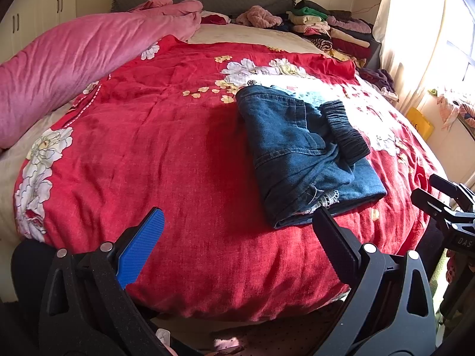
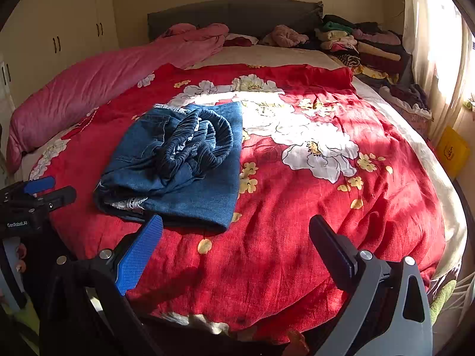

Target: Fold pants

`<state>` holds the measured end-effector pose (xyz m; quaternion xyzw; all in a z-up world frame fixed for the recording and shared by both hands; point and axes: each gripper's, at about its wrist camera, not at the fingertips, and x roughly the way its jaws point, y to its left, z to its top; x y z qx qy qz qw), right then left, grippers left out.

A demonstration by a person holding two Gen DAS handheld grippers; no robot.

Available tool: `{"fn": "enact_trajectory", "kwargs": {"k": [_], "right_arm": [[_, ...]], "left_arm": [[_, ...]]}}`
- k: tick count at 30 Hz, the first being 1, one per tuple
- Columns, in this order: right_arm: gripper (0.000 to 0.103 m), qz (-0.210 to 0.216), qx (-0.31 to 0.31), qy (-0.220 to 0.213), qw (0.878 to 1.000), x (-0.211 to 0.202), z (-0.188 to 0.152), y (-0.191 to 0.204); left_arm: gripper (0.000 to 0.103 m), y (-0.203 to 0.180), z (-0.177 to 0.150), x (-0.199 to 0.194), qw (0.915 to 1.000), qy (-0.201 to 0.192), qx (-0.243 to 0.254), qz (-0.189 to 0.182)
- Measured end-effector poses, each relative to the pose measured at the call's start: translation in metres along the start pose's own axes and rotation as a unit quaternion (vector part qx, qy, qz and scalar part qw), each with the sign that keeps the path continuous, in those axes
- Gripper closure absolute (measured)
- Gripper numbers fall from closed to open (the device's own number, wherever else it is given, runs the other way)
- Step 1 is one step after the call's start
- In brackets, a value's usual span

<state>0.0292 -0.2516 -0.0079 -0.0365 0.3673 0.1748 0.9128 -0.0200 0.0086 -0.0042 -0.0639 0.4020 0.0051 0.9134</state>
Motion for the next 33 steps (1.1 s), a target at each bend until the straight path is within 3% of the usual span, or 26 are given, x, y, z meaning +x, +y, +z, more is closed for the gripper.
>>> {"fn": "enact_trajectory", "kwargs": {"k": [10, 19, 23, 25, 29, 32, 33], "right_arm": [[0.004, -0.001, -0.002, 0.001, 1.000, 0.000, 0.000, 0.001], [0.004, -0.007, 0.004, 0.000, 1.000, 0.000, 0.003, -0.008], [0.005, -0.019, 0.016, 0.002, 1.000, 0.002, 0.011, -0.033], [0.005, -0.015, 0.030, 0.004, 0.999, 0.003, 0.020, -0.056], [0.005, -0.035, 0.079, -0.004, 0.996, 0.011, 0.053, -0.138], [0.005, -0.107, 0.099, 0.001, 0.989, 0.033, 0.083, -0.224], [0.005, -0.128, 0.104, 0.008, 0.986, 0.045, 0.094, -0.252]], "left_arm": [[0.009, -0.002, 0.000, -0.001, 1.0000, 0.000, 0.005, -0.004], [0.009, 0.004, 0.004, 0.006, 0.9993, 0.000, 0.006, 0.036], [0.009, 0.034, 0.013, 0.011, 0.9993, 0.007, -0.037, 0.001], [0.009, 0.056, 0.027, 0.017, 0.9981, 0.011, -0.057, 0.023], [0.009, 0.129, 0.071, 0.042, 0.9889, 0.007, -0.087, 0.121], [0.009, 0.200, 0.110, 0.073, 0.9738, 0.007, -0.117, 0.195], [0.009, 0.222, 0.119, 0.085, 0.9715, 0.016, -0.130, 0.197]]}}
